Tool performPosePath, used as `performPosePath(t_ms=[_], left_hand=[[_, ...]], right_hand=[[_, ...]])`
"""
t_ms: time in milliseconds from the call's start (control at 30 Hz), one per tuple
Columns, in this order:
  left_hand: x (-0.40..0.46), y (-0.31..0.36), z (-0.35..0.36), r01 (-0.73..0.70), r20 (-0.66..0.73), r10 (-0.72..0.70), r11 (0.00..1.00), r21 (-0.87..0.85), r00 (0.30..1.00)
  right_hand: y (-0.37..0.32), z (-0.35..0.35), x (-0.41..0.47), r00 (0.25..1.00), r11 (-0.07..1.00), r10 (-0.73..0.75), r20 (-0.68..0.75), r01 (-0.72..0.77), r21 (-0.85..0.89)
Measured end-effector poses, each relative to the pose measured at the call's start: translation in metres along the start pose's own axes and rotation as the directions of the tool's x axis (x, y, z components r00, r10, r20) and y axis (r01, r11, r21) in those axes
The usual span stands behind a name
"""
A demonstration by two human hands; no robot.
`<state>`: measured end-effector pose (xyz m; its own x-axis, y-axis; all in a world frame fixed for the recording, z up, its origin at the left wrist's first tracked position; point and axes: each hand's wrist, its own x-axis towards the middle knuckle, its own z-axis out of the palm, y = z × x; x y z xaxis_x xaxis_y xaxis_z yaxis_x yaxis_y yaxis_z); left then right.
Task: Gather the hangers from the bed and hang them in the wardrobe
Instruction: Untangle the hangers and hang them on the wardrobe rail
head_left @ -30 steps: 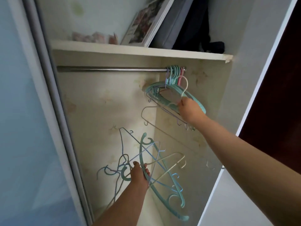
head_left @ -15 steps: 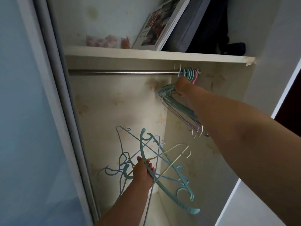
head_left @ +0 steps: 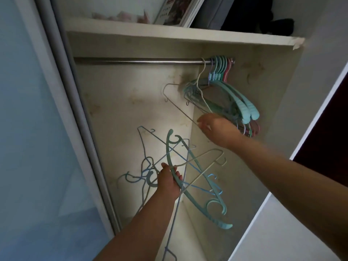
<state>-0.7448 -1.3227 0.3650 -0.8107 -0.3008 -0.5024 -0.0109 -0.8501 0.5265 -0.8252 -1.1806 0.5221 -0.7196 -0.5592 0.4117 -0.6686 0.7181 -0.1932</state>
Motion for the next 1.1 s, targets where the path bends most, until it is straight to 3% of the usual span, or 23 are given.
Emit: performPosePath(t_ms=[100, 167, 300, 433, 533, 600, 633, 733, 833, 900, 1000, 1100], left_hand=[[-0.006, -0.011, 0.001, 0.005, 0.016, -0.006, 0.999, 0.035, 1.0], [-0.012, -0.021, 0.0, 0.018, 0.041, -0.02, 0.999, 0.05, 0.999], [-0.022, -0.046, -0.007, 0.069, 0.093, -0.084, 0.985, 0.155, 0.992], [-0.04, -0.068, -0.013, 0.035, 0.139, -0.085, 0.944, 0.328, 0.987], [-0.05, -0.085, -0.024, -0.028, 0.179, -0.066, 0.878, 0.478, 0.982], [-0.056, -0.095, -0.032, -0.017, 0.175, -0.087, 0.854, 0.52, 0.981], [-0.057, -0.1, -0.036, -0.012, 0.166, -0.093, 0.839, 0.544, 0.982], [-0.056, -0.111, -0.049, -0.021, 0.126, -0.078, 0.767, 0.642, 0.989], [-0.056, -0.118, -0.064, -0.029, 0.097, -0.062, 0.677, 0.735, 0.993], [-0.059, -0.121, -0.069, -0.057, 0.117, -0.061, 0.599, 0.799, 0.991], [-0.066, -0.124, -0.075, -0.15, 0.212, -0.074, 0.487, 0.86, 0.975], [-0.075, -0.124, -0.079, -0.255, 0.312, -0.115, 0.348, 0.902, 0.943]], right_hand=[[0.011, 0.013, -0.05, 0.898, 0.99, 0.137, 0.419, -0.105, -0.098], [0.021, 0.015, -0.073, 0.836, 0.975, 0.221, 0.502, -0.188, -0.117], [0.04, 0.021, -0.112, 0.776, 0.878, 0.323, 0.541, -0.46, 0.136], [0.054, 0.042, -0.154, 0.622, 0.601, 0.531, 0.575, -0.755, 0.263], [0.057, 0.048, -0.184, 0.546, 0.449, 0.609, 0.576, -0.835, 0.318], [0.062, 0.051, -0.203, 0.545, 0.341, 0.636, 0.547, -0.834, 0.434], [0.065, 0.052, -0.21, 0.563, 0.324, 0.685, 0.462, -0.804, 0.499], [0.072, 0.05, -0.225, 0.573, 0.41, 0.81, 0.126, -0.707, 0.576], [0.073, 0.034, -0.227, 0.63, 0.56, 0.773, -0.076, -0.621, 0.548], [0.083, 0.024, -0.222, 0.655, 0.582, 0.751, -0.086, -0.594, 0.555], [0.099, 0.01, -0.216, 0.618, 0.509, 0.786, -0.009, -0.641, 0.575], [0.114, -0.005, -0.225, 0.64, 0.567, 0.767, 0.044, -0.709, 0.418]])
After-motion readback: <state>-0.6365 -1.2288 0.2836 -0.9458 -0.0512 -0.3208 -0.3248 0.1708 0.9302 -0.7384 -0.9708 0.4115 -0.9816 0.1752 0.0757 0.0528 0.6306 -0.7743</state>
